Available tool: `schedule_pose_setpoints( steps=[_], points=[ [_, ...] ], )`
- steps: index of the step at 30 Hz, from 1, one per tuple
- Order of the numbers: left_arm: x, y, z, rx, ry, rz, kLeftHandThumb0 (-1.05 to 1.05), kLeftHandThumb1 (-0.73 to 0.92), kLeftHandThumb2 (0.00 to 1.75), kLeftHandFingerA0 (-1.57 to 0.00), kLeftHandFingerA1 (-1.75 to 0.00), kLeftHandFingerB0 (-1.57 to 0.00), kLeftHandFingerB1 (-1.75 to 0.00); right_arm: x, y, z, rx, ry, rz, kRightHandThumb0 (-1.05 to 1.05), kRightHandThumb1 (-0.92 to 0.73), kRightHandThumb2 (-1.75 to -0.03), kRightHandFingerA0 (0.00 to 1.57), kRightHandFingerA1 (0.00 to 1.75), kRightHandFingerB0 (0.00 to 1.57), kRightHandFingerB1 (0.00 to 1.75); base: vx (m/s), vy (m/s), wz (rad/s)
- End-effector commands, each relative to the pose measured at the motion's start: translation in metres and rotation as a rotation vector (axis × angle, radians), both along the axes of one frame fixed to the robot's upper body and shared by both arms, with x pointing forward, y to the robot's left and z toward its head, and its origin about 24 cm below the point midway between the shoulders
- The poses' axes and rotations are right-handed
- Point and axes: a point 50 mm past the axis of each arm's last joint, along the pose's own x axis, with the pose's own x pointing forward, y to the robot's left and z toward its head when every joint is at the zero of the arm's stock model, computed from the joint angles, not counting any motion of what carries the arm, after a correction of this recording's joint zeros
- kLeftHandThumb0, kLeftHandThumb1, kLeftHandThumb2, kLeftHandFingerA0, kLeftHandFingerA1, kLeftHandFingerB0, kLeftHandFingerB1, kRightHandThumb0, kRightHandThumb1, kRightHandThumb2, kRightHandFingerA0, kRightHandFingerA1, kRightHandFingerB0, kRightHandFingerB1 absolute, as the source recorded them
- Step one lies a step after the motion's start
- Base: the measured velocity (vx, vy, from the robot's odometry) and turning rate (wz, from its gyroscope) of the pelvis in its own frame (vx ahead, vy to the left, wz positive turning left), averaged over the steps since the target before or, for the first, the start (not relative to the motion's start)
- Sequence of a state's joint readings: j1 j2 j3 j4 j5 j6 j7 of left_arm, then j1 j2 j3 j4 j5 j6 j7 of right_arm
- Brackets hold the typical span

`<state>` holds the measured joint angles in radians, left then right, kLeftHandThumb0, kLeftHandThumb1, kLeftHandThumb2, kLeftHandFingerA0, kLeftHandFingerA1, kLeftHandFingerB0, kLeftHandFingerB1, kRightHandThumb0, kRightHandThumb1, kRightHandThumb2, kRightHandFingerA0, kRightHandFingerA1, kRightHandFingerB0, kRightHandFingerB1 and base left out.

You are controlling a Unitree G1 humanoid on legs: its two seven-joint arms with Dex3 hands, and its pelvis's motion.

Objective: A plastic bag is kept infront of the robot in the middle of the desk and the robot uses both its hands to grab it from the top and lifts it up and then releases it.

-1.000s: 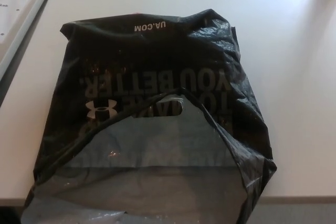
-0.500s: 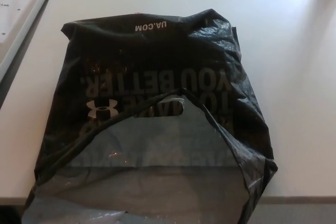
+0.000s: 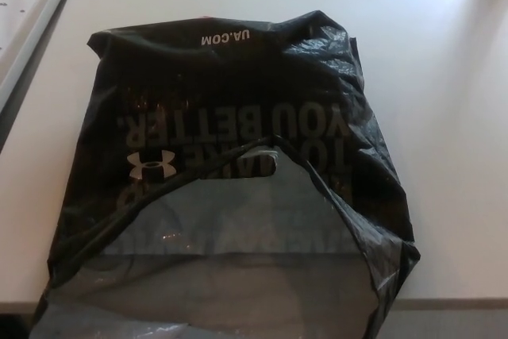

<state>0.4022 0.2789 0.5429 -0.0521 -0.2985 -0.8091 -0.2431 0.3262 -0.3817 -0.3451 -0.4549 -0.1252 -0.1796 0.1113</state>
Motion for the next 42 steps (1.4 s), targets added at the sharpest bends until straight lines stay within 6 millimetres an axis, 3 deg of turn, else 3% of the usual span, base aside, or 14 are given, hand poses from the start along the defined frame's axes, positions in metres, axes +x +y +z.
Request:
schedule_pose_setpoints(
  steps=[1, 4, 5, 6, 10, 11, 12, 20, 36, 37, 38, 40, 41, 42],
  points=[
    [0.007, 0.012, -0.012, -0.035, 0.051, -0.038, -0.14, 0.35, 0.85, -0.30, -0.56, -0.20, -0.52, 0.021, -0.002, -0.008, -0.144, 0.177, 0.004, -0.55, -0.42, -0.74, 0.32, 0.55, 0.02, 0.27, 0.00, 0.000, 0.00],
    [0.010, 0.015, -0.020, -0.039, 0.083, -0.052, -0.14, 0.35, 0.86, -0.30, -0.56, -0.21, -0.52, 0.026, 0.000, -0.010, -0.154, 0.211, 0.017, -0.54, -0.40, -0.73, 0.25, 0.52, 0.01, 0.26, 0.00, 0.000, 0.00],
    [0.010, 0.016, -0.021, -0.031, 0.091, -0.056, -0.13, 0.35, 0.86, -0.30, -0.56, -0.21, -0.52, 0.027, 0.001, -0.011, -0.157, 0.217, 0.017, -0.51, -0.41, -0.74, 0.54, 0.78, 0.02, 0.27, 0.00, 0.000, 0.00],
    [0.010, 0.018, -0.024, -0.007, 0.114, -0.062, -0.16, 0.34, 0.86, -0.28, -0.55, -0.21, -0.52, 0.029, 0.003, -0.013, -0.172, 0.233, 0.024, -0.50, -0.42, -0.70, 0.42, 0.65, 0.03, 0.26, 0.00, 0.000, 0.00],
    [0.010, 0.022, -0.031, 0.042, 0.176, -0.083, -0.13, 0.33, 0.85, -0.29, -0.55, -0.23, -0.52, 0.033, 0.007, -0.017, -0.255, 0.253, 0.070, -0.49, -0.42, -0.70, 0.38, 0.58, 0.04, 0.26, 0.00, 0.000, 0.00],
    [0.012, 0.024, -0.032, 0.122, 0.189, -0.079, -0.23, 0.47, 0.61, -0.51, -0.43, -0.36, -0.38, 0.035, 0.010, -0.020, -0.305, 0.262, 0.085, -0.30, -0.40, -0.91, 0.02, 0.50, 0.00, 0.50, 0.00, 0.000, 0.00],
    [0.013, 0.025, -0.033, 0.165, 0.198, -0.088, -0.19, 0.51, 0.56, -0.52, -0.38, -0.39, -0.34, 0.036, 0.011, -0.021, -0.320, 0.257, 0.094, -0.42, -0.49, -0.57, 0.19, 0.42, 0.03, 0.23, 0.00, 0.000, 0.00],
    [0.016, 0.029, -0.042, 0.284, 0.227, -0.078, -0.33, 0.52, 0.56, -0.55, -0.37, -0.44, -0.34, 0.042, 0.019, -0.024, -0.345, 0.274, 0.117, -0.47, -0.48, -0.65, 0.06, 0.38, 0.04, 0.19, 0.00, 0.000, 0.00],
    [0.024, 0.029, -0.052, 0.356, 0.215, -0.088, -0.35, 0.50, 0.56, -0.49, -0.35, -0.45, -0.34, 0.041, 0.032, -0.041, -0.394, 0.289, 0.159, -0.44, -0.51, -0.57, 0.13, 0.42, 0.04, 0.23, 0.00, 0.000, 0.00],
    [0.025, 0.027, -0.053, 0.352, 0.218, -0.093, -0.36, 0.50, 0.56, -0.48, -0.35, -0.45, -0.34, 0.042, 0.034, -0.042, -0.386, 0.288, 0.165, -0.46, -0.51, -0.58, 0.14, 0.42, 0.05, 0.24, 0.00, 0.000, 0.00],
    [0.026, 0.025, -0.055, 0.351, 0.219, -0.098, -0.38, 0.50, 0.56, -0.49, -0.35, -0.45, -0.34, 0.043, 0.036, -0.043, -0.382, 0.286, 0.173, -0.31, -0.40, -0.92, 0.02, 0.50, 0.00, 0.50, 0.00, 0.000, 0.00],
    [0.026, 0.026, -0.055, 0.367, 0.223, -0.106, -0.37, 0.50, 0.56, -0.48, -0.35, -0.44, -0.34, 0.045, 0.044, -0.047, -0.372, 0.300, 0.192, -0.31, -0.42, -0.93, 0.02, 0.50, 0.00, 0.50, 0.00, 0.000, 0.00],
    [0.028, 0.022, -0.058, 0.350, 0.208, -0.118, -0.35, 0.48, 0.56, -0.49, -0.35, -0.46, -0.35, 0.047, 0.049, -0.047, -0.363, 0.315, 0.197, -0.46, -0.53, -0.56, 0.13, 0.39, 0.03, 0.29, 0.00, 0.000, 0.00],
    [0.029, 0.020, -0.060, 0.347, 0.209, -0.120, -0.37, 0.48, 0.55, -0.49, -0.35, -0.46, -0.35, 0.048, 0.050, -0.047, -0.360, 0.316, 0.201, -0.46, -0.53, -0.56, 0.11, 0.39, 0.04, 0.29, 0.00, 0.000, 0.00]
  ],
)
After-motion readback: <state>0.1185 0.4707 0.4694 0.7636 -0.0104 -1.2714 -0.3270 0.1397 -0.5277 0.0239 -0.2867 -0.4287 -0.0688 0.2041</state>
